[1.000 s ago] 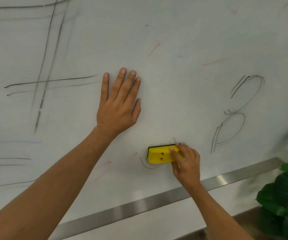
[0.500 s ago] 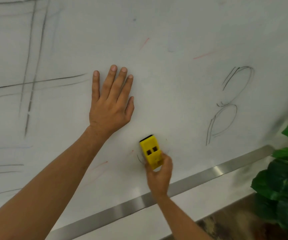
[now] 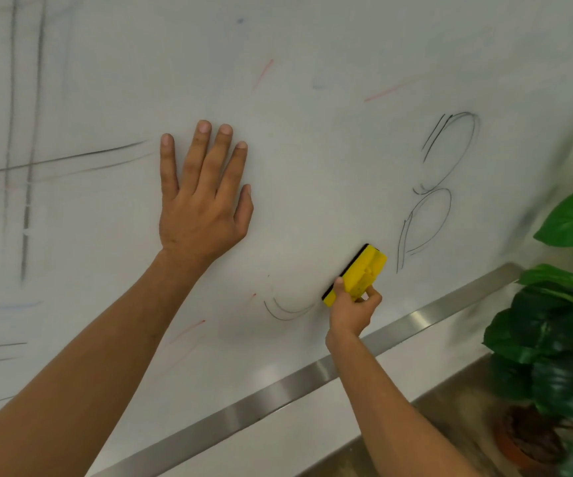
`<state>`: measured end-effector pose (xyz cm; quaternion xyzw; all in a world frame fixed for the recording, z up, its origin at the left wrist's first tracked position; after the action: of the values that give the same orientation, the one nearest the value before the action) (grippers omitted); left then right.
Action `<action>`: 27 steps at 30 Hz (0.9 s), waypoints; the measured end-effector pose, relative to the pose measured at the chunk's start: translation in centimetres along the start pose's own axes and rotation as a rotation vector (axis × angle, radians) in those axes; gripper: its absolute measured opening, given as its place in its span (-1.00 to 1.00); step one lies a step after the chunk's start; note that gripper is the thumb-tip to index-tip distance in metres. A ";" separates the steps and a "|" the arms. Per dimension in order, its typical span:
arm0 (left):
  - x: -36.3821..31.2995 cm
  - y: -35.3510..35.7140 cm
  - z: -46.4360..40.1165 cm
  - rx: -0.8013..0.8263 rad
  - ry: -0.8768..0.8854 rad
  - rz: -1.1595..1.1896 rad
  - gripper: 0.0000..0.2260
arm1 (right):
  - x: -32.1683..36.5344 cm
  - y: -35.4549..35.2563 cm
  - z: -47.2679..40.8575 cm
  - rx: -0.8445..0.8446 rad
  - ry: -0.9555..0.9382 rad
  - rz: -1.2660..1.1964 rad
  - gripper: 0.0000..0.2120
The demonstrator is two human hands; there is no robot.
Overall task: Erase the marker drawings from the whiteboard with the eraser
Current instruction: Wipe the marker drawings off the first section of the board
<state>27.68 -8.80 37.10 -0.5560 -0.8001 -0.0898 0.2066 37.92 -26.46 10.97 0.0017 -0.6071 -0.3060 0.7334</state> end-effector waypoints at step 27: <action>0.0 0.5 0.2 0.009 -0.006 0.024 -0.59 | -1.3 1.2 6.4 0.219 -0.712 0.293 -0.44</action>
<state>28.11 -8.60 36.90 -0.5649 -0.7944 -0.0820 0.2077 32.66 -22.55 11.98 -0.1131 -0.8462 -0.1132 0.5083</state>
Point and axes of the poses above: each hand's wrist, its own z-axis away from the middle knuckle, its own y-axis out of the palm, x = y × z, the point moved 5 cm from there along -z, towards the middle knuckle, and after that the axes turned 1 degree about -z, right-handed, at the moved point
